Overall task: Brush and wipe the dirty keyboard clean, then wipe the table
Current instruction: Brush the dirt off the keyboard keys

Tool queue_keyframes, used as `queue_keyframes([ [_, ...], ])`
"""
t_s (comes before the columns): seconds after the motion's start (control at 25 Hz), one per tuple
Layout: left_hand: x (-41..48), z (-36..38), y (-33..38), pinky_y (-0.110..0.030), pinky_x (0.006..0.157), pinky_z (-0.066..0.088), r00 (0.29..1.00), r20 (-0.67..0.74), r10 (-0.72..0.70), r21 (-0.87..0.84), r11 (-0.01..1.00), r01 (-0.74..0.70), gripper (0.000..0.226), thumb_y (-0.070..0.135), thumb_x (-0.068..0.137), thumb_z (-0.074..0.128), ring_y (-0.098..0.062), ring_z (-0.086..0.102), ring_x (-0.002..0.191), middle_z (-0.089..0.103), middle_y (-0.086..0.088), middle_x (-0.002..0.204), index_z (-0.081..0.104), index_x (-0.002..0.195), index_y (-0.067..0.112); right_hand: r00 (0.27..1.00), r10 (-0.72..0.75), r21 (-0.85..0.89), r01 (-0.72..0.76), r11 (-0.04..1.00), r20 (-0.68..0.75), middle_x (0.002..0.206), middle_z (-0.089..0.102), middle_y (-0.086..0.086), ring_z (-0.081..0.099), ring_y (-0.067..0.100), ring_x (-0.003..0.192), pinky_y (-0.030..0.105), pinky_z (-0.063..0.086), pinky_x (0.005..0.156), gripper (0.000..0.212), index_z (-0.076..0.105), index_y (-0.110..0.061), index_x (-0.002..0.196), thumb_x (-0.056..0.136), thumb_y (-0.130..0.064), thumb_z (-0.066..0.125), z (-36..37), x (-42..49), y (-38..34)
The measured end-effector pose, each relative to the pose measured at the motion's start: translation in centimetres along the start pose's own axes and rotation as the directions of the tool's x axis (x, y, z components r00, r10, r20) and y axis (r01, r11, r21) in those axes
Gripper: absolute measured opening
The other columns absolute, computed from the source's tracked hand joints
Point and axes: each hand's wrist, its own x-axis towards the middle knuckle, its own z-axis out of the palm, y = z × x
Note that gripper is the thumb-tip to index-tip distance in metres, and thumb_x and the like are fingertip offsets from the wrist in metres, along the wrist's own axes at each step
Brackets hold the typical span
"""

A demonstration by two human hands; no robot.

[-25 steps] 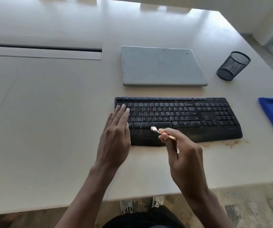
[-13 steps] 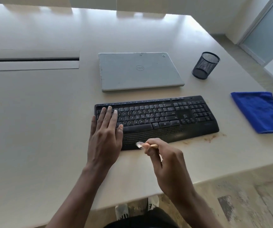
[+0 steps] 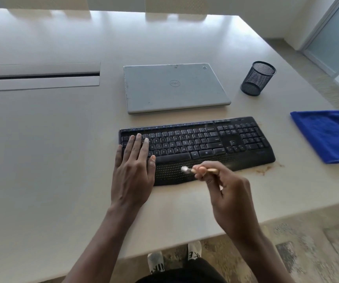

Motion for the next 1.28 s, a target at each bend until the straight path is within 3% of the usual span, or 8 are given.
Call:
queue_keyframes([
  [0.08, -0.1, 0.0, 0.0, -0.050, 0.129, 0.021, 1.000, -0.001, 0.001, 0.004, 1.000, -0.001, 0.057, 0.039, 0.108, 0.034, -0.023, 0.027, 0.159, 0.036, -0.010, 0.168, 0.044, 0.158, 0.013, 0.998, -0.024, -0.082, 0.018, 0.996, -0.065, 0.108, 0.076, -0.007, 0.070, 0.000, 0.099, 0.019, 0.057, 0.086, 0.020, 0.074, -0.011, 0.117, 0.100, -0.012, 0.064, -0.1, 0.4, 0.5],
  [0.28, -0.1, 0.0, 0.1, -0.050, 0.129, 0.022, 1.000, -0.009, 0.006, 0.026, 1.000, -0.006, 0.058, 0.039, 0.107, 0.032, -0.024, 0.030, 0.157, 0.039, -0.012, 0.166, 0.047, 0.156, 0.011, 0.992, -0.012, -0.015, 0.014, 1.000, 0.122, 0.097, 0.074, -0.019, 0.069, -0.008, 0.092, 0.010, 0.053, 0.077, 0.015, 0.075, -0.017, 0.110, 0.100, -0.017, 0.064, -0.7, -0.6, 0.1],
  [0.48, -0.2, 0.0, 0.1, -0.050, 0.129, 0.021, 1.000, -0.003, 0.004, 0.029, 1.000, -0.004, 0.057, 0.038, 0.108, 0.034, -0.023, 0.029, 0.158, 0.038, -0.011, 0.166, 0.047, 0.156, 0.012, 0.997, 0.020, -0.117, -0.029, 0.993, -0.080, 0.100, 0.076, -0.009, 0.071, -0.002, 0.092, 0.009, 0.053, 0.077, 0.020, 0.073, -0.014, 0.118, 0.099, -0.014, 0.065, -2.7, 1.5, 2.2],
  [0.68, -0.1, 0.0, 0.0, -0.049, 0.129, 0.020, 1.000, -0.002, 0.006, 0.028, 1.000, -0.006, 0.057, 0.038, 0.108, 0.034, -0.023, 0.028, 0.158, 0.038, -0.011, 0.167, 0.046, 0.157, 0.012, 0.989, 0.061, -0.014, -0.059, 0.998, 0.136, 0.091, 0.076, -0.015, 0.073, 0.003, 0.088, 0.018, 0.058, 0.076, 0.017, 0.076, -0.018, 0.108, 0.097, -0.024, 0.063, -3.8, 0.1, 1.8],
  [0.88, -0.2, 0.0, 0.0, -0.049, 0.130, 0.019, 1.000, -0.001, 0.007, 0.028, 1.000, -0.007, 0.057, 0.038, 0.108, 0.035, -0.023, 0.028, 0.158, 0.037, -0.010, 0.167, 0.046, 0.157, 0.012, 0.993, 0.051, -0.143, -0.065, 0.988, -0.103, 0.095, 0.077, -0.009, 0.073, 0.003, 0.088, 0.015, 0.057, 0.075, 0.018, 0.074, -0.017, 0.115, 0.099, -0.019, 0.065, -5.0, 2.0, 3.3],
  [1.08, -0.2, 0.0, 0.1, -0.049, 0.130, 0.019, 1.000, -0.003, 0.007, 0.027, 1.000, -0.007, 0.057, 0.038, 0.108, 0.034, -0.023, 0.028, 0.158, 0.037, -0.010, 0.167, 0.046, 0.157, 0.011, 0.984, 0.103, -0.012, -0.102, 0.995, 0.145, 0.089, 0.077, -0.013, 0.074, 0.004, 0.086, 0.020, 0.059, 0.076, 0.016, 0.077, -0.020, 0.105, 0.095, -0.023, 0.065, -5.7, 0.0, 2.2],
  [1.2, -0.2, 0.0, 0.0, -0.049, 0.130, 0.019, 1.000, -0.001, 0.006, 0.032, 0.999, -0.006, 0.056, 0.037, 0.108, 0.035, -0.023, 0.028, 0.158, 0.037, -0.010, 0.167, 0.046, 0.157, 0.011, 0.985, 0.104, -0.091, -0.117, 0.989, -0.134, 0.096, 0.078, -0.009, 0.074, 0.003, 0.090, 0.020, 0.059, 0.082, 0.022, 0.076, -0.015, 0.110, 0.096, -0.027, 0.063, -7.5, 1.9, 4.1],
  [1.28, -0.2, 0.0, 0.0, -0.050, 0.129, 0.020, 1.000, 0.000, 0.008, 0.030, 1.000, -0.008, 0.056, 0.037, 0.108, 0.036, -0.023, 0.028, 0.158, 0.037, -0.010, 0.167, 0.046, 0.157, 0.011, 0.979, 0.089, -0.187, -0.123, 0.975, -0.182, 0.097, 0.078, -0.005, 0.073, 0.002, 0.087, 0.013, 0.057, 0.078, 0.019, 0.075, -0.015, 0.114, 0.097, -0.018, 0.066, -7.3, 1.9, 4.7],
])
